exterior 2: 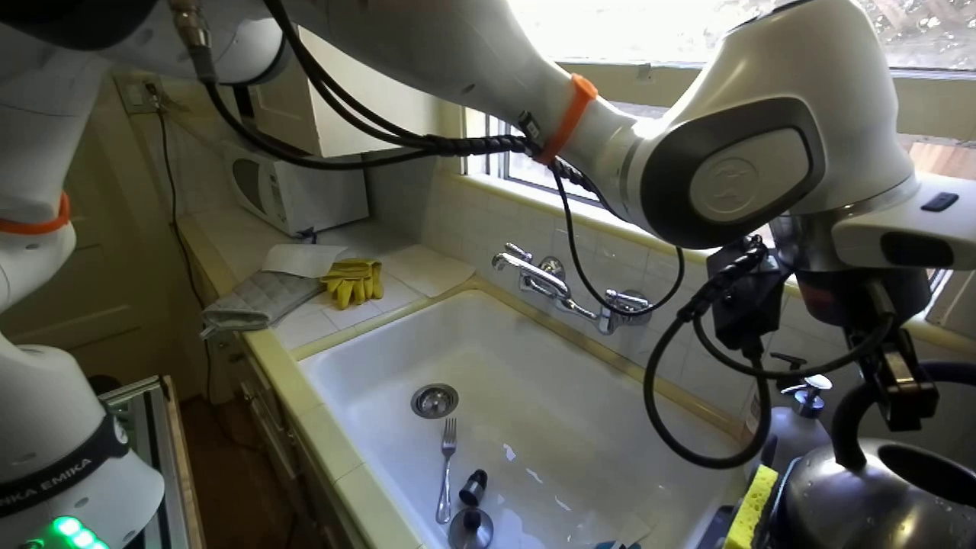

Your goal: Put the silver kettle in the sink.

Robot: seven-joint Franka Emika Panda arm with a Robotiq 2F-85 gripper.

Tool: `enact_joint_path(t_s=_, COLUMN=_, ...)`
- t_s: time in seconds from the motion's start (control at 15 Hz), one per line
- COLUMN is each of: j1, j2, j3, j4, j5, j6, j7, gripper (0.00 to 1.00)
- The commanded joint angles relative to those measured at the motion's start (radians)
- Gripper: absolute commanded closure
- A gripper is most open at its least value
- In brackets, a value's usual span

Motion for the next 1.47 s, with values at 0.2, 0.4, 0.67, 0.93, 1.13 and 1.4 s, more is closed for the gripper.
enact_joint_path(t_s=0.2, j1=0.009, j2=-0.024, j3=-0.007, j4=0.031, j5=0.067, j6=-0.034, j7=-0.012, gripper=0.98)
enact_joint_path(t_s=0.4, j1=0.006, j2=-0.030, j3=0.001, j4=0.038, j5=0.096, j6=-0.037, j7=-0.012, gripper=0.98)
enact_joint_path(t_s=0.67, j1=0.008, j2=-0.031, j3=0.000, j4=0.059, j5=0.121, j6=-0.048, j7=0.001, gripper=0.98)
enact_joint_path(t_s=0.93, j1=0.009, j2=-0.027, j3=-0.003, j4=0.072, j5=0.130, j6=-0.054, j7=0.011, gripper=0.98)
enact_joint_path(t_s=1.13, j1=0.006, j2=-0.025, j3=0.000, j4=0.087, j5=0.143, j6=-0.093, j7=0.025, gripper=0.98)
enact_joint_path(t_s=1.4, j1=-0.007, j2=-0.039, j3=0.025, j4=0.099, j5=0.180, j6=-0.174, j7=-0.002, gripper=0.98)
